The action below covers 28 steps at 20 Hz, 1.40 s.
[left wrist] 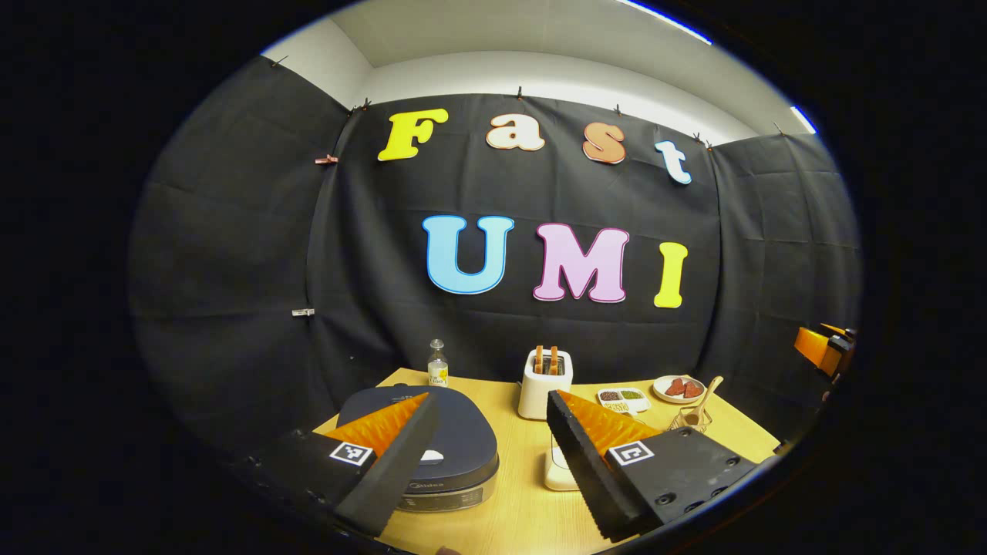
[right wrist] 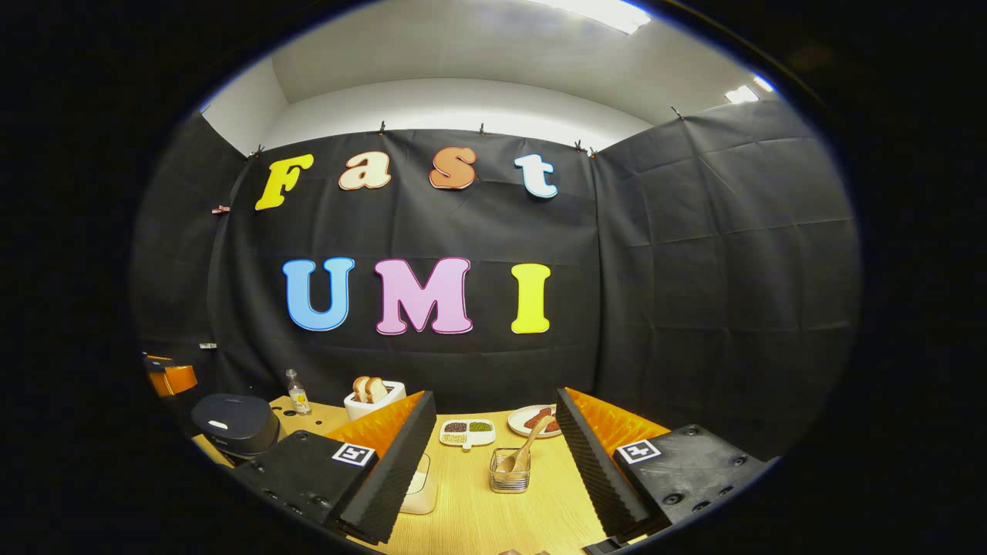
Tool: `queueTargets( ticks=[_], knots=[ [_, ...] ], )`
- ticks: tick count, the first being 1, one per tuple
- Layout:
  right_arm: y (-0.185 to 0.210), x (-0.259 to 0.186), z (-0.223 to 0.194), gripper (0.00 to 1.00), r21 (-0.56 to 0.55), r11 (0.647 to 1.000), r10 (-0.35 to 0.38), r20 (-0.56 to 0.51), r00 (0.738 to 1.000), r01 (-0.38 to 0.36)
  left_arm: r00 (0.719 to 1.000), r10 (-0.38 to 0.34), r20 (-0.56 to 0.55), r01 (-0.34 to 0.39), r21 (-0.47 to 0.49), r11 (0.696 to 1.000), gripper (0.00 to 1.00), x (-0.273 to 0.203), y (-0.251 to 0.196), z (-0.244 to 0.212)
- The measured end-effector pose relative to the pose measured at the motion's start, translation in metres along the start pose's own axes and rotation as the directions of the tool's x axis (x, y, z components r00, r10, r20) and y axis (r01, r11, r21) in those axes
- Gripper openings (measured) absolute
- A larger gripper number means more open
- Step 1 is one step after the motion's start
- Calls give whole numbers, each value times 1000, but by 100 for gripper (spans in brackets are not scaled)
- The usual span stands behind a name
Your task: Close the left gripper, press the button to open the rice cooker; take a wooden spoon from the chopstick holder with the right hand, scoop a spoonful of rice and pour it into the rice cooker, then put the wooden spoon back into the chopstick holder.
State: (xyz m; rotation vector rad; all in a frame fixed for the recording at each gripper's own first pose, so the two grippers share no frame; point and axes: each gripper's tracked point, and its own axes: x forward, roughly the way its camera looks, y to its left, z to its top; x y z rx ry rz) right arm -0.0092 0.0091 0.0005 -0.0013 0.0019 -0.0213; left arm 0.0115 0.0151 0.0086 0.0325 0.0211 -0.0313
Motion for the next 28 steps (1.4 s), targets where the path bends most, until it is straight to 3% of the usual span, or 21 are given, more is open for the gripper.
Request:
queueTargets(
  ticks=[2, 7, 8, 13, 22, 28],
  knots=[
    [4, 1, -1, 98, -5, 1000, 6, -3, 1000, -6, 1000, 2, -22, -2, -1, 1000, 91, 7, 10, 2],
    [7, 0, -6, 98, -21, 1000, 2, -11, 1000, -2, 996, -57, -68, 57, -3, 998, 45, 29, 30, 3],
    [7, 0, -7, 98, -23, 1000, -1, -15, 1000, 1, 994, -66, -90, 66, -5, 998, 42, 33, 34, -2],
    [4, -1, -15, 98, -44, 999, -17, -36, 999, 16, 981, -24, -193, 10, -71, 997, 7, 54, 72, -29],
    [-9, -9, -30, 98, -58, 997, -54, -102, 993, 48, 915, -83, -394, 31, -136, 990, 6, 77, 73, -100],
    [-10, -4, -38, 98, -49, 997, -60, -127, 990, 54, 876, -78, -476, 32, -104, 994, 5, 76, 70, -134]
  ],
)
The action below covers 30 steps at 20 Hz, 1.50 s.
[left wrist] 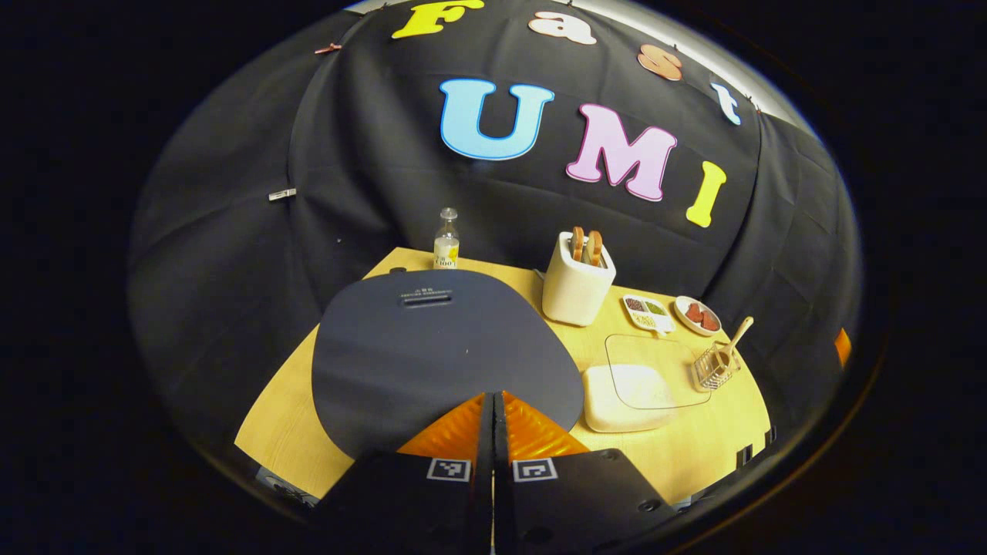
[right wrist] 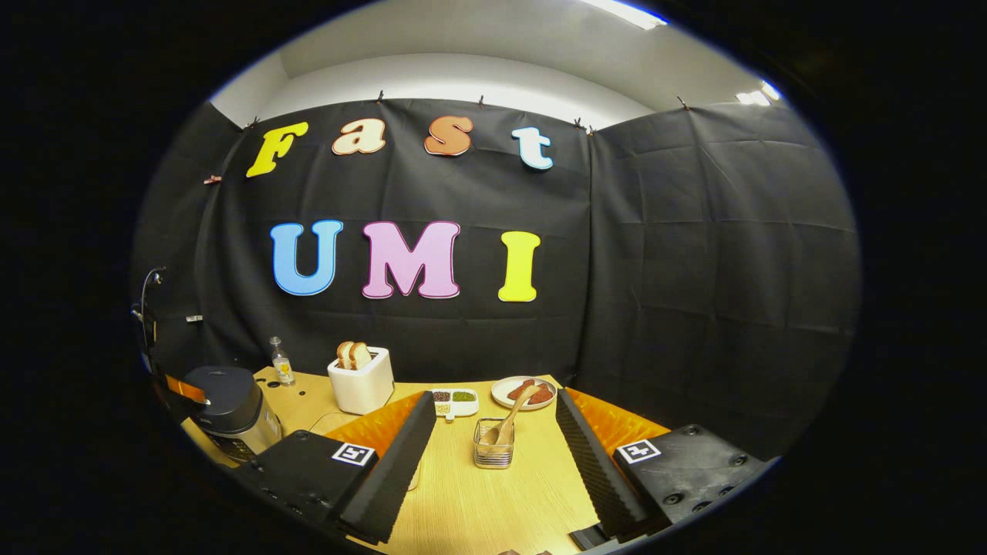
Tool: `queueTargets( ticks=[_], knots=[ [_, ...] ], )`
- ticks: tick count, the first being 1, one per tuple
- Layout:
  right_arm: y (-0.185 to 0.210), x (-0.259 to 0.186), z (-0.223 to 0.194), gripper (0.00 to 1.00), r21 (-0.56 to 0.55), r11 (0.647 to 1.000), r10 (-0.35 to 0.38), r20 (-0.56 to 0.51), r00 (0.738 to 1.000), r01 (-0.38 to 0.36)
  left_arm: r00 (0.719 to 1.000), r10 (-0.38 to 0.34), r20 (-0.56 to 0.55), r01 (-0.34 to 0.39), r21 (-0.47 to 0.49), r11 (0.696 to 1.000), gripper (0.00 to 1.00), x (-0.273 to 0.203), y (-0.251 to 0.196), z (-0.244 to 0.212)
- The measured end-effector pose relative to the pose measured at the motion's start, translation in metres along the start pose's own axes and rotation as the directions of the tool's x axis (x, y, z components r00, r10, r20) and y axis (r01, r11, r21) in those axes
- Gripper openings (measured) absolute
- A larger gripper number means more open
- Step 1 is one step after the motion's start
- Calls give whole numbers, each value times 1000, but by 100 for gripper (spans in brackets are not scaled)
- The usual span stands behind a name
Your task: Close the left gripper, press the button to open the rice cooker; take a wooden spoon from the chopstick holder with the right hand, scoop a spoonful of rice and pour it into the rice cooker, then put the wooden spoon back into the chopstick holder.
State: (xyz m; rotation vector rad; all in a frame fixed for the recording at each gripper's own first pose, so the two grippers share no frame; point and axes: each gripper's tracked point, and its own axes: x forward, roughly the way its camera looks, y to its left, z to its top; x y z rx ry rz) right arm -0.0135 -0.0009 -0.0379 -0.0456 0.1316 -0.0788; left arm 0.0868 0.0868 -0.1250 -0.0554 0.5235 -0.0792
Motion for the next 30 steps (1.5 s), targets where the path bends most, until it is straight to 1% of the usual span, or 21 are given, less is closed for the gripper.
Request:
queueTargets(
  ticks=[5, 8, 9, 13, 14, 16, 17, 19, 20, 21, 22, 24, 25, 26, 27, 29, 30],
  knots=[
    [8, 9, -8, 98, 20, 1000, 15, -25, 1000, -14, 1000, 18, -22, -18, 21, 1000, 6, 3, 1, -5],
    [12, 13, -12, 98, 23, 999, 29, -35, 999, -28, 1000, 20, -11, -20, 27, 999, 7, 3, 0, -6],
    [12, 14, -13, 98, 21, 999, 35, -41, 999, -34, 999, 20, -26, -19, 25, 1000, 6, 5, 1, -10],
    [9, 20, -15, 98, 14, 998, 57, -56, 997, -57, 999, 10, -30, -12, -41, 999, 7, 3, 2, -4],
    [7, 24, -16, 98, 18, 998, 63, -59, 996, -62, 1000, 15, -22, -16, -41, 999, 7, 3, 2, -3],
    [3, 33, -18, 98, 19, 997, 72, -66, 995, -71, 998, 50, 33, -50, -19, 999, 6, -7, 1, 7],
    [0, 38, -20, 98, 19, 997, 76, -75, 994, -75, 994, 76, 79, -76, -1, 997, 7, -10, -1, 21],
    [-7, 52, -20, 98, 22, 997, 77, -77, 994, -75, 971, 123, 207, -132, 30, 991, 6, -36, -9, 55],
    [-11, 60, -19, 98, 26, 997, 78, -77, 994, -76, 950, 137, 279, -149, 21, 989, 7, -50, -16, 78],
    [-14, 69, -19, 98, 30, 997, 78, -78, 994, -76, 932, 154, 328, -165, 6, 986, 7, -60, -21, 96],
    [-17, 78, -20, 98, 35, 997, 77, -80, 994, -74, 919, 162, 360, -170, -8, 985, 8, -68, -28, 111],
    [-24, 99, -22, 98, 55, 996, 74, -86, 993, -70, 912, 174, 372, -177, -27, 984, 7, -68, -42, 117],
    [-26, 109, -25, 98, 69, 995, 77, -94, 993, -70, 911, 172, 374, -181, -13, 983, 14, -66, -51, 118],
    [-28, 120, -29, 98, 84, 994, 78, -106, 991, -69, 919, 155, 364, -169, 6, 986, 19, -64, -63, 113],
    [-30, 131, -34, 98, 97, 993, 81, -120, 989, -70, 927, 135, 349, -150, 15, 989, 43, -62, -74, 108],
    [-34, 153, -53, 98, 116, 991, 85, -170, 982, -65, 928, 129, 350, -137, -2, 991, 92, -60, -89, 106],
    [-37, 162, -61, 97, 128, 990, 86, -194, 977, -61, 927, 129, 352, -133, -13, 991, 96, -63, -97, 102]
  ],
)
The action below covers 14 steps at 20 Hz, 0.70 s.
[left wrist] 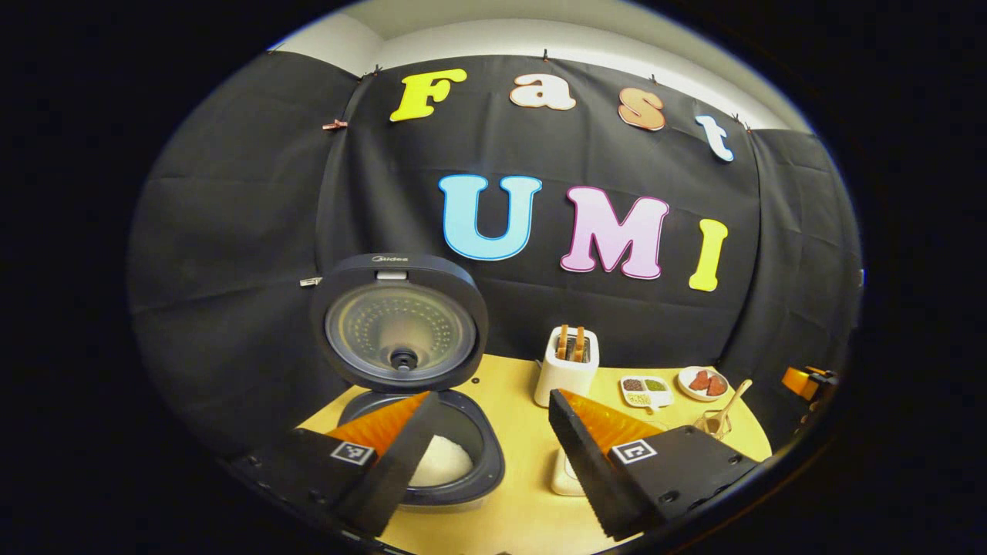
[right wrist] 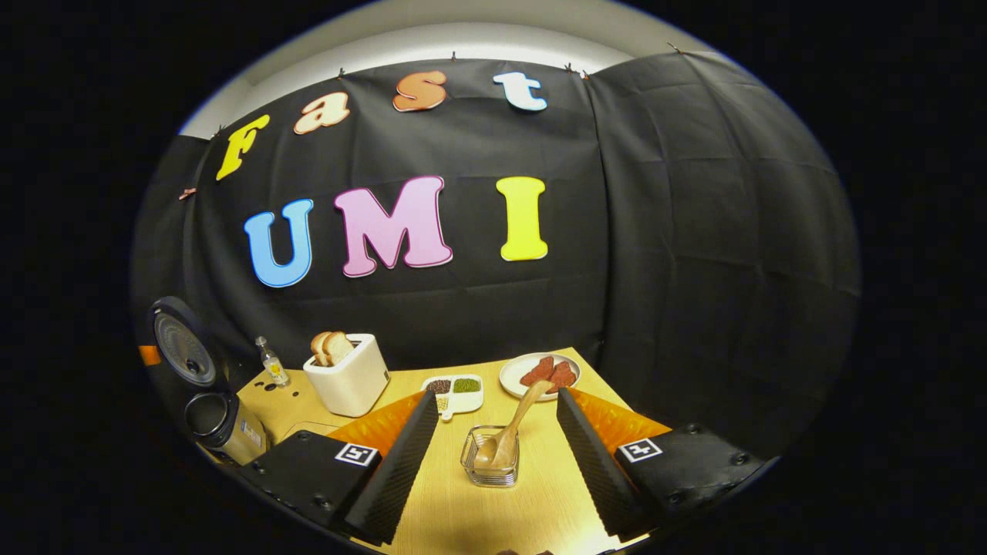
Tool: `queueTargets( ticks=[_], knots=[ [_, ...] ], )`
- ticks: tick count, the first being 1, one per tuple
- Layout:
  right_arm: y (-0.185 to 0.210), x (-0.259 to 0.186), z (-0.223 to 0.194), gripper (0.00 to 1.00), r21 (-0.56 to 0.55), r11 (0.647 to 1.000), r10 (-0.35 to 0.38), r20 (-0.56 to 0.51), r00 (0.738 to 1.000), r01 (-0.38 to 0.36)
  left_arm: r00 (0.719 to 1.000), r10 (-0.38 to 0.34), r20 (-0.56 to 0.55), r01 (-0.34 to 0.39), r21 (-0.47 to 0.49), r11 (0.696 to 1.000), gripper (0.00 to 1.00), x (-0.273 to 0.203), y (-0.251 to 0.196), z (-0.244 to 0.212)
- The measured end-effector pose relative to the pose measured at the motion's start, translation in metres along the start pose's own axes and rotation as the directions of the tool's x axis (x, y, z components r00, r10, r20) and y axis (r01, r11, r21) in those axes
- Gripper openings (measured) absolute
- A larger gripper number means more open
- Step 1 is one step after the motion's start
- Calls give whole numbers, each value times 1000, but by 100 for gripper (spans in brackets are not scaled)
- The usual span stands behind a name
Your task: Close the left gripper, press the button to open the rice cooker; take a wooden spoon from the chopstick holder with the right hand, scoop a spoonful of rice and pour it into the rice cooker, then put the wooden spoon back into the chopstick holder.
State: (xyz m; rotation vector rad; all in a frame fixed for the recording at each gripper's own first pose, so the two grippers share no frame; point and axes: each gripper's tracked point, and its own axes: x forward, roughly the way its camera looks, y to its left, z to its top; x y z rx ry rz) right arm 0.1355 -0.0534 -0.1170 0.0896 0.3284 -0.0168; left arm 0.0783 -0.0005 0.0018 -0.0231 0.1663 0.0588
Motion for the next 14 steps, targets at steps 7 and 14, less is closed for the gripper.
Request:
queueTargets(
  ticks=[7, 14],
  knots=[
    [-30, 72, -36, 98, 94, 994, -34, -139, 990, 48, 996, 77, -48, -77, -4, 997, 97, -6, -25, -21],
    [-43, 142, -74, 98, 234, 966, -48, -258, 965, 111, 976, 148, -160, -147, 13, 989, 97, -9, -50, -69]
  ],
)
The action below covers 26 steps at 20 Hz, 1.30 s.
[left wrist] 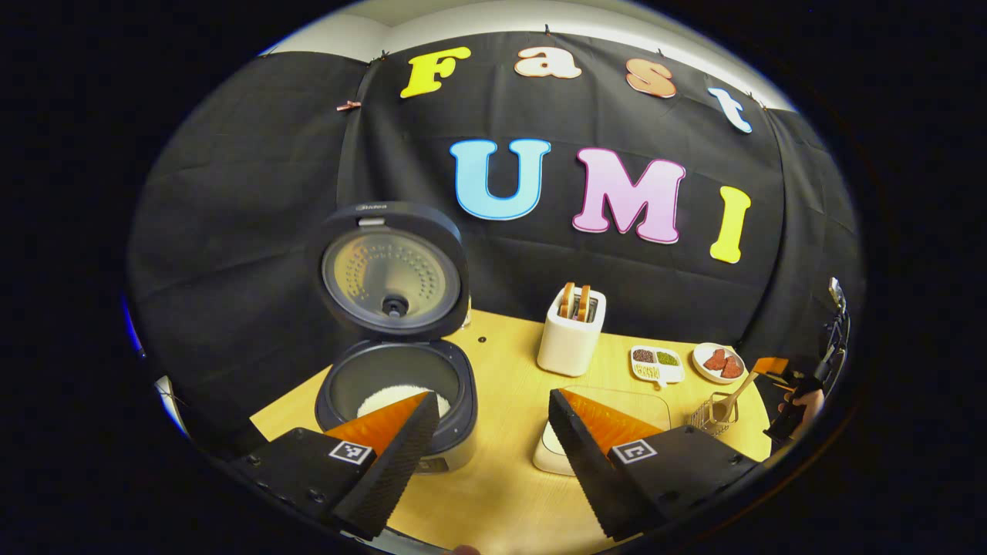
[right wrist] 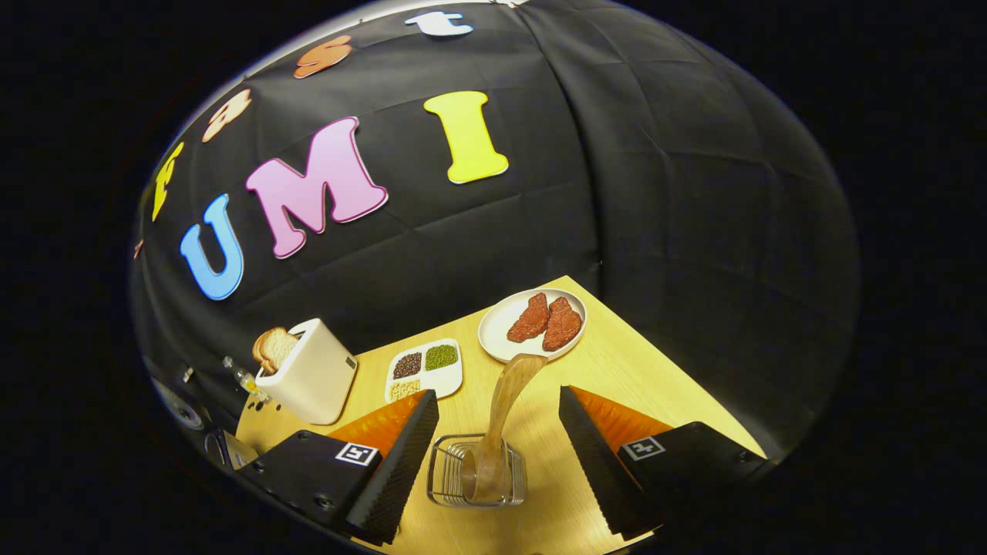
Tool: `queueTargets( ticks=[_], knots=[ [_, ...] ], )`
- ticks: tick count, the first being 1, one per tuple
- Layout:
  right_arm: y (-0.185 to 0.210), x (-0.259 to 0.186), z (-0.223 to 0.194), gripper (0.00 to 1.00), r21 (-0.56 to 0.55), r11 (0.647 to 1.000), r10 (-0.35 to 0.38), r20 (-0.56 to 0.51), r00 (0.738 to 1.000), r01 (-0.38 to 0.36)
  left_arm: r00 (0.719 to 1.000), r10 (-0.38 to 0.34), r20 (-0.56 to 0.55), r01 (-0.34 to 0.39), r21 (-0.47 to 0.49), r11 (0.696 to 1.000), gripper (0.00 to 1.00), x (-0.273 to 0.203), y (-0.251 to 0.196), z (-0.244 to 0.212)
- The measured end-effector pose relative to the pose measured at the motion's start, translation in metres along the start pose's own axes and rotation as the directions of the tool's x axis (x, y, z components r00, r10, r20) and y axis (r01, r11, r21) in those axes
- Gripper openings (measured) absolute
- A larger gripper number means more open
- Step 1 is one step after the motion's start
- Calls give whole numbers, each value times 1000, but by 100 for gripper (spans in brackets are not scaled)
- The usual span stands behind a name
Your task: Close the left gripper, press the button to open the rice cooker; take a wooden spoon from the chopstick holder with the right hand, scoop a spoonful of rice and pour it into the rice cooker, then put the wooden spoon back into the chopstick holder.
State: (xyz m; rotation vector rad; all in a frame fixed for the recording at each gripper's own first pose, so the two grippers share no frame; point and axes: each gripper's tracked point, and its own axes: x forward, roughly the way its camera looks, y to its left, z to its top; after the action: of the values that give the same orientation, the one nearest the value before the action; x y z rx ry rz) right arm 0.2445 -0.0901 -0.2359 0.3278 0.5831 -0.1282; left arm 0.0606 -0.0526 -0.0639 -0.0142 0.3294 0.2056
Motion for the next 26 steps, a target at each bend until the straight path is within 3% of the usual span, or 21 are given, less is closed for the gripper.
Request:
queueTargets(
  ticks=[6, 8, 9, 11, 13, 14, 19, 26],
  knots=[
    [-5, 54, -21, 95, 122, 992, -8, -75, 997, 17, 997, 9, -80, -11, -20, 1000, 97, -1, -29, -36],
    [-3, 64, -32, 83, 143, 990, -5, -112, 994, 21, 995, 11, -95, -12, -10, 1000, 97, -4, -34, -43],
    [-3, 67, -38, 83, 151, 988, -3, -137, 991, 24, 995, 14, -103, -15, -4, 1000, 97, -4, -36, -45],
    [0, 69, -44, 65, 153, 988, -8, -163, 987, 33, 994, 5, -109, -6, -5, 1000, 97, -7, -41, -49],
    [4, 69, -44, 25, 165, 985, -17, -178, 984, 47, 993, -6, -116, 5, -16, 1000, 97, -8, -45, -53],
    [1, 73, -48, 22, 168, 984, -29, -182, 983, 60, 993, -14, -117, 12, -23, 1000, 97, -9, -47, -56],
    [16, 45, -34, 19, 183, 983, 4, -178, 984, 29, 990, -59, -127, 52, -54, 997, 97, -11, -45, -60],
    [47, -12, 16, 19, 106, 994, 13, -18, 1000, -11, 988, -115, -103, 110, -53, 992, 97, -16, -5, -61]
  ],
)
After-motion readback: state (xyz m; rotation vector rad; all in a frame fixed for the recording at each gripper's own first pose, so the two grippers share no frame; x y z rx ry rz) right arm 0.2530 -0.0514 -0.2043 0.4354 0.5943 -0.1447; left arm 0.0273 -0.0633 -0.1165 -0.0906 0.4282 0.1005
